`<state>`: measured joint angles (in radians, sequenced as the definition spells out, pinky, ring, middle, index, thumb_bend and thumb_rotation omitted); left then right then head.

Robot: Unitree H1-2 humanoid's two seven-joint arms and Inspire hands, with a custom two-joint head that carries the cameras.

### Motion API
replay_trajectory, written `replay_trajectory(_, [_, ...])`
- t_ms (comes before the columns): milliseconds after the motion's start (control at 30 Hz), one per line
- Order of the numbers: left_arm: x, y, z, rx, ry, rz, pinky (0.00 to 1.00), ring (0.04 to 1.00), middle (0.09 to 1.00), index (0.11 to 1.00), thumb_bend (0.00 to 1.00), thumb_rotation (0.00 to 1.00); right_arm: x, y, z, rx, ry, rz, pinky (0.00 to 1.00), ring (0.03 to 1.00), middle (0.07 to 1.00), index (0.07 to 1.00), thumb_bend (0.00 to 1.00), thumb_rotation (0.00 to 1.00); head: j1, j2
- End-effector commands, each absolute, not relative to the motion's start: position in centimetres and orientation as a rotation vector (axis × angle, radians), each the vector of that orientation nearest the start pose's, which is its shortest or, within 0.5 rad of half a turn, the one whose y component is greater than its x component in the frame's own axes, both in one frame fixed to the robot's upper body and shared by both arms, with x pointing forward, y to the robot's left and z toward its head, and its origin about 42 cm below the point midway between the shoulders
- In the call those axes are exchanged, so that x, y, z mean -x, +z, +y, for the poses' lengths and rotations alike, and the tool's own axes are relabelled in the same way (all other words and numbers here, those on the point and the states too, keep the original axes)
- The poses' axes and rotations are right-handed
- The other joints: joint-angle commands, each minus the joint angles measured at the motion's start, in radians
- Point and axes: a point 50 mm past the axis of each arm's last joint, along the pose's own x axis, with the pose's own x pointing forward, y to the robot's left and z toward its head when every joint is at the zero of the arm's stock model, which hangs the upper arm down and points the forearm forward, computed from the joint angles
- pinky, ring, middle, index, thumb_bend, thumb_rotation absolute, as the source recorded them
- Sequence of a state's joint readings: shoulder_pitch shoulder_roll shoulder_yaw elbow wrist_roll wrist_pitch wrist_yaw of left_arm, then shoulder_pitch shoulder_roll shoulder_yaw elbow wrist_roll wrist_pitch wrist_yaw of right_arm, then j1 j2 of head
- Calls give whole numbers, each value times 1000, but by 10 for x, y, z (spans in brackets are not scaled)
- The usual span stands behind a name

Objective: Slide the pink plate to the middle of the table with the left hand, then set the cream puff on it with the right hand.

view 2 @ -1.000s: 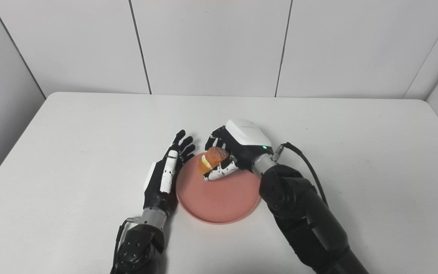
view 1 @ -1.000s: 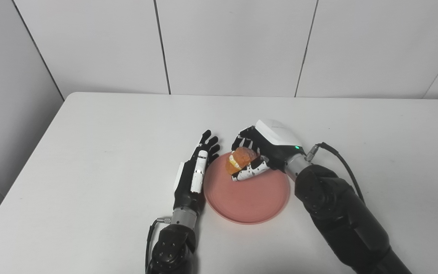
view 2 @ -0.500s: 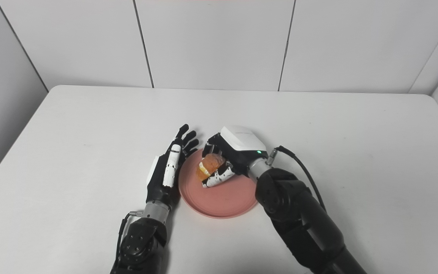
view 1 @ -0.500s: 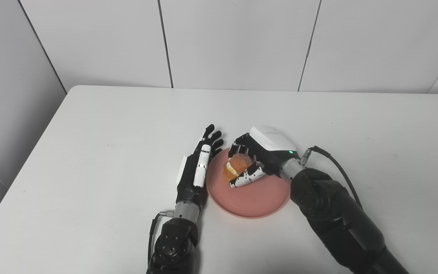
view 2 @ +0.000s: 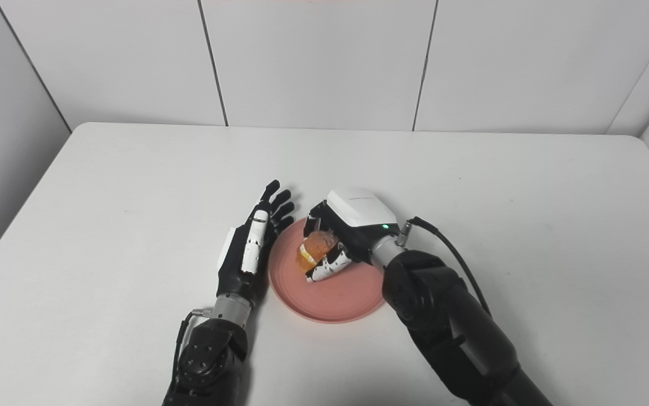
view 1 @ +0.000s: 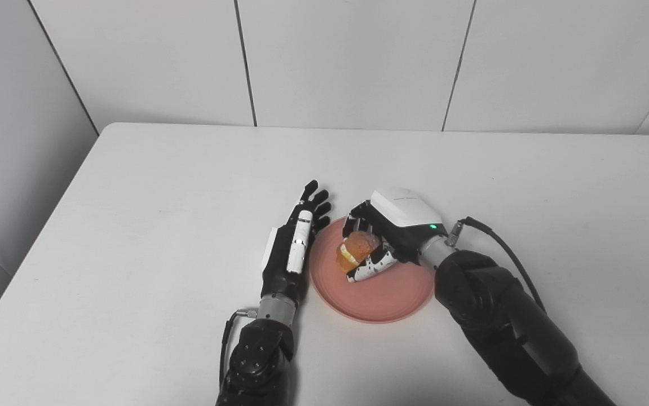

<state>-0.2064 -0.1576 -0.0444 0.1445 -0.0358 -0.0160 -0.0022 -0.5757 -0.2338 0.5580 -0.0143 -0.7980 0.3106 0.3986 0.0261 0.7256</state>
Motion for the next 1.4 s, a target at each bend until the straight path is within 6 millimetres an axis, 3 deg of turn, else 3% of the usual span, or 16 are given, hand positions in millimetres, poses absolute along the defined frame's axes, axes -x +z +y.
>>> replay_trajectory(0, [-335,104,122,192,-113,47,897,903,915,914,376,1000,-396,249,-101,1261,540,-327,233,324,422,489,511,144,-1,0])
replay_trajectory(167, [-335,105,122,198,-117,45,900,906,915,915,370,1000,-393,257,-102,1279,544,-338,276,388,483,490,517,154,-3,2])
replay_trajectory(200, [-335,105,122,197,-117,44,900,908,914,914,370,1000,-392,259,-102,1287,545,-340,343,466,561,491,518,158,-3,2])
replay_trajectory(267, [-335,105,122,203,-117,45,904,914,916,914,370,1000,-391,263,-104,1310,550,-354,380,512,617,493,518,163,-3,2])
replay_trajectory(300, [-335,105,122,204,-117,45,905,917,915,914,371,1000,-390,265,-104,1315,551,-357,389,521,633,583,665,279,-3,2])
replay_trajectory(367, [-335,105,123,201,-115,46,905,918,914,913,374,1000,-389,268,-105,1330,560,-356,395,537,667,652,752,361,-9,1])
replay_trajectory(600, [-335,106,124,192,-116,51,906,914,915,915,372,1000,-382,282,-106,1402,584,-342,394,600,797,834,848,492,-13,3])
replay_trajectory(767, [-335,106,125,195,-120,52,922,931,930,923,382,1000,-380,289,-108,1425,579,-352,463,673,842,908,890,553,-18,3])
replay_trajectory(1067, [-336,104,128,202,-120,62,932,942,936,922,378,1000,-378,297,-116,1380,546,-375,497,716,848,932,936,593,-29,-1])
replay_trajectory(1300, [-336,103,132,206,-118,51,910,916,928,915,371,1000,-372,310,-140,1272,435,-418,516,726,864,960,920,682,-49,-4])
replay_trajectory(1367, [-336,102,134,196,-118,53,914,920,930,924,371,1000,-372,311,-150,1215,408,-413,596,770,894,982,904,721,-52,-5])
